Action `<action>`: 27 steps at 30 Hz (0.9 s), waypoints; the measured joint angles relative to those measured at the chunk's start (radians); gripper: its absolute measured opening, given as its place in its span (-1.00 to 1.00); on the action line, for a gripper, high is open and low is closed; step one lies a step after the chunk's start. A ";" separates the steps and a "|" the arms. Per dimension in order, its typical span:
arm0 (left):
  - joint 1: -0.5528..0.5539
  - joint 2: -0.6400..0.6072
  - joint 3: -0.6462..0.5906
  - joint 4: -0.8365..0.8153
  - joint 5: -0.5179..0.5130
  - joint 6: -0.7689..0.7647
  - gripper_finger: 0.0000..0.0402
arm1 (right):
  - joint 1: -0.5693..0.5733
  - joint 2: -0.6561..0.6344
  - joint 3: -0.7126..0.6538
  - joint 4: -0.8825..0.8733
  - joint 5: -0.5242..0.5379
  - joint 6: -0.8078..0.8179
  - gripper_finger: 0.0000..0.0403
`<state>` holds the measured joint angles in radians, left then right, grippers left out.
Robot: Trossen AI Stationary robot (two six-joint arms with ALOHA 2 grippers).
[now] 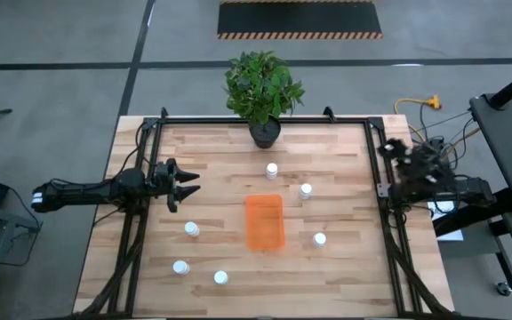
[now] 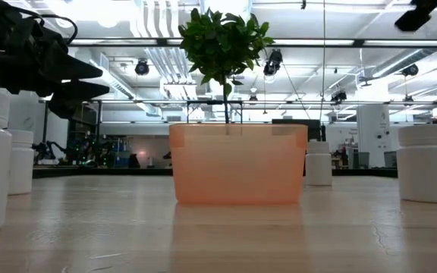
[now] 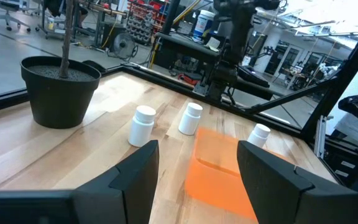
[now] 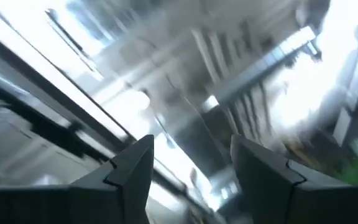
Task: Pick and place pill bottles into a basket
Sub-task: Put the white pill bottle into the orange bin
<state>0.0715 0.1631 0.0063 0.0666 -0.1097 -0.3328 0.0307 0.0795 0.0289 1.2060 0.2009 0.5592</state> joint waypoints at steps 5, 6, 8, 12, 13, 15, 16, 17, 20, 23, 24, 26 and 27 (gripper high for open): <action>0.000 0.000 0.000 0.000 0.000 0.000 0.00 | 0.000 0.001 0.136 0.027 -0.072 -0.246 0.01; 0.000 0.000 0.000 0.000 0.000 0.000 0.00 | 0.000 0.005 0.173 0.023 -0.077 -0.301 0.01; 0.000 0.000 0.000 0.000 0.000 0.000 0.00 | 0.000 0.016 0.245 0.021 -0.088 -0.404 0.01; 0.000 0.000 0.000 0.000 0.000 0.000 0.00 | 0.000 0.050 0.401 -0.056 -0.107 -0.591 0.01; 0.000 0.000 0.000 0.000 0.000 0.000 0.00 | 0.000 0.060 0.441 -0.092 -0.114 -0.625 0.01; 0.000 0.000 0.000 0.000 0.000 0.000 0.00 | 0.000 0.087 0.522 -0.149 -0.128 -0.671 0.01; 0.000 0.000 0.000 0.000 0.000 0.000 0.00 | 0.000 0.105 0.562 -0.168 -0.128 -0.686 0.01; 0.000 0.000 0.000 0.000 0.000 0.000 0.00 | 0.000 0.126 0.603 -0.182 -0.131 -0.697 0.01; 0.000 0.000 0.000 0.000 0.000 0.000 0.00 | 0.000 0.201 0.725 -0.215 -0.163 -0.717 0.01; 0.000 0.000 0.000 0.000 0.000 0.000 0.00 | 0.000 0.291 0.847 -0.241 -0.181 -0.715 0.01; 0.000 0.000 0.000 0.000 0.000 0.000 0.00 | 0.000 0.322 0.887 -0.245 -0.181 -0.709 0.01; 0.000 0.000 0.000 0.000 0.000 0.000 0.00 | 0.000 0.382 0.967 -0.268 -0.181 -0.700 0.01; 0.000 0.000 0.000 0.000 0.000 0.000 0.00 | 0.000 0.410 1.008 -0.280 -0.180 -0.699 0.01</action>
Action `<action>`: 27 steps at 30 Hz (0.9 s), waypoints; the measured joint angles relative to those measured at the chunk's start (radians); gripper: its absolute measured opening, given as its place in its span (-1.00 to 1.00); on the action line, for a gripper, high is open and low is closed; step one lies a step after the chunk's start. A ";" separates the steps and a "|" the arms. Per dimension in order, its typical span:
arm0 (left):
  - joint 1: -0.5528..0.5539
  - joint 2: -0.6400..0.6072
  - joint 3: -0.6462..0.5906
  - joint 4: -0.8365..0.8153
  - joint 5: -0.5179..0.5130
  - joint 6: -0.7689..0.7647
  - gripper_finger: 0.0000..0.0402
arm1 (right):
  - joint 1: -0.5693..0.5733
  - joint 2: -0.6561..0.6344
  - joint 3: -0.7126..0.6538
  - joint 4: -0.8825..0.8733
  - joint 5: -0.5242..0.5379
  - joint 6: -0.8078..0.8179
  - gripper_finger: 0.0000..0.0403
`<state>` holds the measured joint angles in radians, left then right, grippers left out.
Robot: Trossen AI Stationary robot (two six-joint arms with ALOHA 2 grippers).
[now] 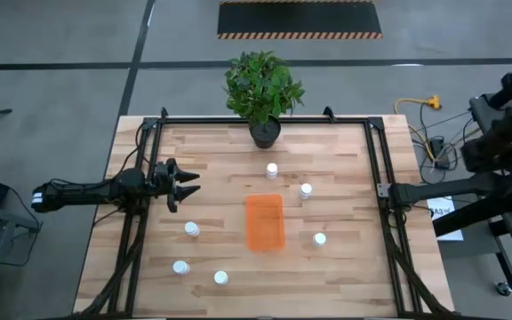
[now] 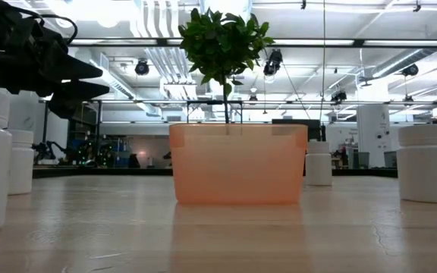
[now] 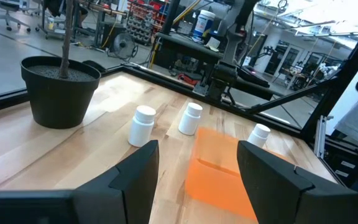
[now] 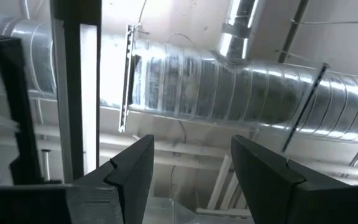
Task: Pick and place pill bottles into a basket
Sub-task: Put the white pill bottle into the orange bin
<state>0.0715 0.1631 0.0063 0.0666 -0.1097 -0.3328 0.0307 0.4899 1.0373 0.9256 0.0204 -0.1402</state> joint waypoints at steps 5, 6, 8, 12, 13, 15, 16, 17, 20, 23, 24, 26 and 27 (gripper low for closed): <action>0.000 0.000 0.000 0.000 0.000 0.000 0.00 | 0.000 0.138 0.189 -0.093 -0.001 0.045 0.01; 0.000 0.000 0.000 0.000 0.000 0.000 0.00 | 0.000 0.164 0.227 -0.114 -0.001 0.062 0.01; 0.000 0.000 0.000 0.000 0.000 0.000 0.00 | 0.000 0.215 0.301 -0.169 0.000 0.100 0.01; 0.000 0.000 0.000 0.000 0.000 0.000 0.00 | 0.000 0.303 0.453 -0.358 0.000 0.143 0.01; 0.000 0.000 0.000 0.000 0.000 0.000 0.00 | 0.000 0.324 0.492 -0.425 0.000 0.152 0.01; 0.000 0.000 0.000 0.000 0.000 0.000 0.00 | 0.000 0.361 0.571 -0.564 0.000 0.185 0.01; 0.000 0.000 0.000 0.000 0.000 0.000 0.00 | 0.000 0.380 0.610 -0.638 0.000 0.201 0.01; 0.000 0.000 0.000 0.000 0.000 0.000 0.00 | 0.000 0.399 0.646 -0.705 0.000 0.215 0.01; 0.000 0.000 0.000 0.000 0.000 0.000 0.00 | 0.000 0.452 0.749 -0.915 -0.001 0.260 0.01; 0.000 0.000 0.000 0.000 0.000 0.000 0.00 | 0.000 0.502 0.839 -1.125 -0.003 0.318 0.01; 0.000 0.000 0.000 0.000 0.000 0.000 0.00 | 0.000 0.519 0.866 -1.196 -0.003 0.334 0.01; 0.000 0.000 0.000 0.000 0.000 0.000 0.00 | 0.000 0.549 0.915 -1.341 -0.003 0.365 0.01; 0.000 0.000 0.000 0.000 0.000 0.000 0.00 | 0.000 0.564 0.937 -1.412 -0.003 0.376 0.01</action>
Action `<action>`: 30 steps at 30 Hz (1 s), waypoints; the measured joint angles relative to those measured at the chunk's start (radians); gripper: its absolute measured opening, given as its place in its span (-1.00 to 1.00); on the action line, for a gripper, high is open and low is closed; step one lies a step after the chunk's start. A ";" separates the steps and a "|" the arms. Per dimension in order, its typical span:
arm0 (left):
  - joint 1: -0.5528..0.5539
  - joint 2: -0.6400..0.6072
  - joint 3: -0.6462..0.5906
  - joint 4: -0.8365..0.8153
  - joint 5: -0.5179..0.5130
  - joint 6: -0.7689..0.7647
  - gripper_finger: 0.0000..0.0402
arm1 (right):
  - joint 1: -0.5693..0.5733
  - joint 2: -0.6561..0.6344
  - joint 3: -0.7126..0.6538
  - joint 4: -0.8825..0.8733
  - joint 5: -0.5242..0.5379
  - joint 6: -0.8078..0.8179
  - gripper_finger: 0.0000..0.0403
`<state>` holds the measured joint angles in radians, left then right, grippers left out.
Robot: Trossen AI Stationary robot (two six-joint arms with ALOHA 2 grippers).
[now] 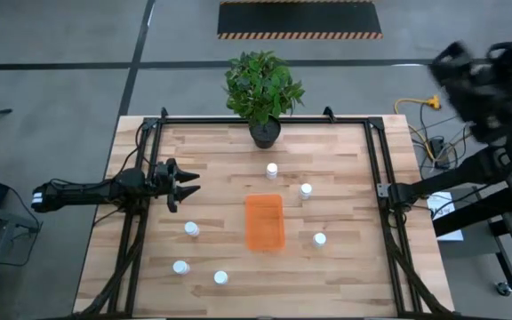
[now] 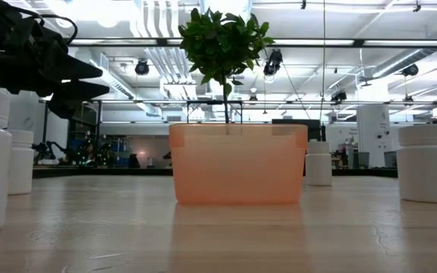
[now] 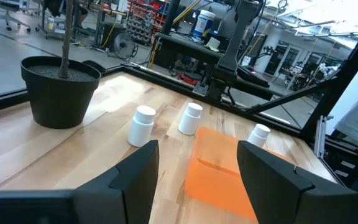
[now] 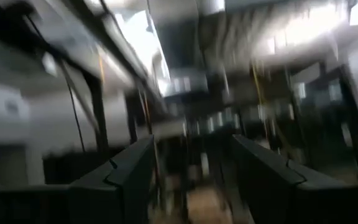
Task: Pick and place pill bottles into a basket
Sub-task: Put the white pill bottle into the orange bin
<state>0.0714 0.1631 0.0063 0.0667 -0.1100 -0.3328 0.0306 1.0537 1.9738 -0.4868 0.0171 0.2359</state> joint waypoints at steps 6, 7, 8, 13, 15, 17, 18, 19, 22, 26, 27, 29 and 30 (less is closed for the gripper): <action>0.000 0.000 0.000 0.000 0.000 0.000 0.00 | 0.000 0.062 0.064 -0.325 -0.013 0.053 0.01; 0.000 0.000 0.000 0.000 0.000 0.000 0.00 | 0.000 0.070 0.065 -0.367 -0.026 0.057 0.01; 0.000 0.000 0.000 0.000 0.000 0.000 0.00 | 0.000 0.078 0.064 -0.402 -0.039 0.060 0.01; 0.000 0.000 0.000 0.000 0.000 0.000 0.00 | 0.000 0.124 0.036 -0.548 -0.169 0.060 0.01; 0.000 0.000 0.000 0.000 0.000 0.000 0.00 | 0.000 0.146 0.019 -0.600 -0.259 0.060 0.01; 0.000 0.000 0.000 0.000 0.000 0.000 0.00 | 0.000 0.171 0.000 -0.642 -0.354 0.060 0.01; 0.000 0.000 0.000 0.000 0.000 0.000 0.00 | 0.001 0.183 -0.008 -0.666 -0.399 0.059 0.01; 0.000 0.000 0.000 0.000 0.000 0.000 0.00 | 0.004 0.196 -0.018 -0.690 -0.438 0.059 0.01; 0.000 0.000 0.000 0.000 0.000 0.000 0.00 | 0.021 0.230 -0.061 -0.770 -0.506 0.072 0.01; 0.000 0.000 0.000 0.000 0.000 0.000 0.00 | 0.061 0.267 -0.140 -0.868 -0.516 0.060 0.01; 0.000 0.000 0.000 0.000 0.000 0.000 0.00 | 0.070 0.274 -0.163 -0.881 -0.516 0.057 0.01; 0.000 0.000 0.000 0.000 0.000 0.000 0.00 | 0.090 0.286 -0.214 -0.887 -0.516 0.055 0.01; 0.000 0.000 0.000 0.000 0.000 0.000 0.00 | 0.100 0.291 -0.240 -0.887 -0.516 0.055 0.01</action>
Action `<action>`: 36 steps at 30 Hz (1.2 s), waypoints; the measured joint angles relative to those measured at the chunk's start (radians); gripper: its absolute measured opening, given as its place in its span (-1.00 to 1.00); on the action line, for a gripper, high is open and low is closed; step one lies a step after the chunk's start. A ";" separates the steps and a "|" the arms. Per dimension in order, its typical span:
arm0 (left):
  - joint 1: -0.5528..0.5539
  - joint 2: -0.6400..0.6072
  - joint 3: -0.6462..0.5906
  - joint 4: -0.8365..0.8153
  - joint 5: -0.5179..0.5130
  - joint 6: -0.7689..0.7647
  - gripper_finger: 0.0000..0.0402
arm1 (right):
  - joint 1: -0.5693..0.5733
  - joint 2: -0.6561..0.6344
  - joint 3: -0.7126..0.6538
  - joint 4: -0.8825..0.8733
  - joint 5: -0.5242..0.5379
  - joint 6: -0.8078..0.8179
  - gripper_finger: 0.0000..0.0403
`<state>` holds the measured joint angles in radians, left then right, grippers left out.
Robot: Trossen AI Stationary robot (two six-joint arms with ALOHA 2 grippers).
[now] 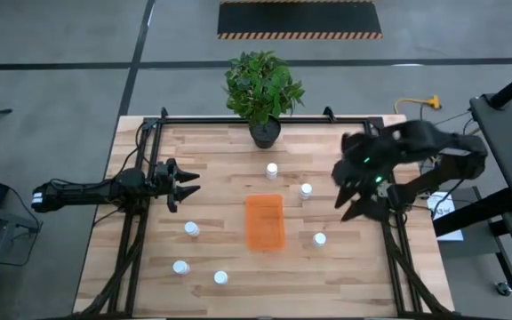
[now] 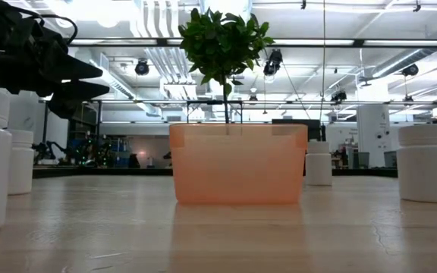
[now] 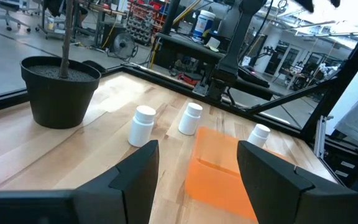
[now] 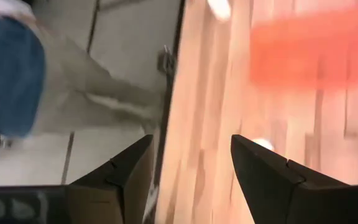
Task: Pick and place pill bottles into a basket
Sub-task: Put the white pill bottle into the orange bin
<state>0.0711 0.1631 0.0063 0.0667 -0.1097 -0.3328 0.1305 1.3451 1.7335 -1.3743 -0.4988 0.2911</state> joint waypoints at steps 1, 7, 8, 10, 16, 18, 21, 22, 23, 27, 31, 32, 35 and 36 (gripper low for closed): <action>0.000 0.000 0.000 0.000 0.000 0.000 0.00 | 0.010 0.007 -0.026 0.001 0.000 0.001 0.01; 0.000 0.000 0.000 0.000 0.000 0.000 0.00 | 0.059 0.060 -0.152 0.001 0.000 0.020 0.01; 0.000 0.000 0.000 0.000 0.000 0.000 0.00 | 0.063 0.073 -0.164 0.001 0.000 0.014 0.01; 0.000 0.000 0.000 0.000 0.000 0.000 0.00 | 0.075 0.098 -0.188 0.005 0.000 -0.003 0.01; 0.000 0.000 0.000 0.000 0.000 0.000 0.00 | 0.117 0.159 -0.250 0.019 0.086 -0.042 0.01; 0.000 0.000 0.000 0.000 0.000 0.000 0.00 | 0.137 0.171 -0.272 0.063 0.137 -0.067 0.01; 0.000 0.000 0.000 0.000 0.000 0.000 0.00 | 0.172 0.176 -0.306 0.138 0.242 -0.081 0.01; 0.000 0.000 0.000 0.000 0.000 0.000 0.00 | 0.185 0.176 -0.320 0.165 0.275 -0.082 0.01; 0.000 0.000 0.000 0.000 0.000 0.000 0.00 | 0.195 0.175 -0.335 0.190 0.300 -0.082 0.01; 0.000 0.000 0.000 0.000 0.000 0.000 0.00 | 0.226 0.166 -0.398 0.266 0.319 -0.075 0.01; 0.000 0.000 0.000 0.000 0.000 0.000 0.00 | 0.236 0.164 -0.465 0.296 0.319 -0.051 0.01; 0.000 0.000 0.000 0.000 0.000 0.000 0.00 | 0.238 0.164 -0.482 0.304 0.319 -0.051 0.01; 0.000 0.000 0.000 0.000 0.000 0.000 0.00 | 0.239 0.164 -0.532 0.345 0.319 -0.060 0.01; 0.000 0.000 0.000 0.000 0.000 0.000 0.00 | 0.239 0.164 -0.546 0.359 0.319 -0.062 0.01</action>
<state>0.0712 0.1631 0.0063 0.0669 -0.1101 -0.3328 0.3691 1.5093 1.1875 -1.0156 -0.1799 0.2292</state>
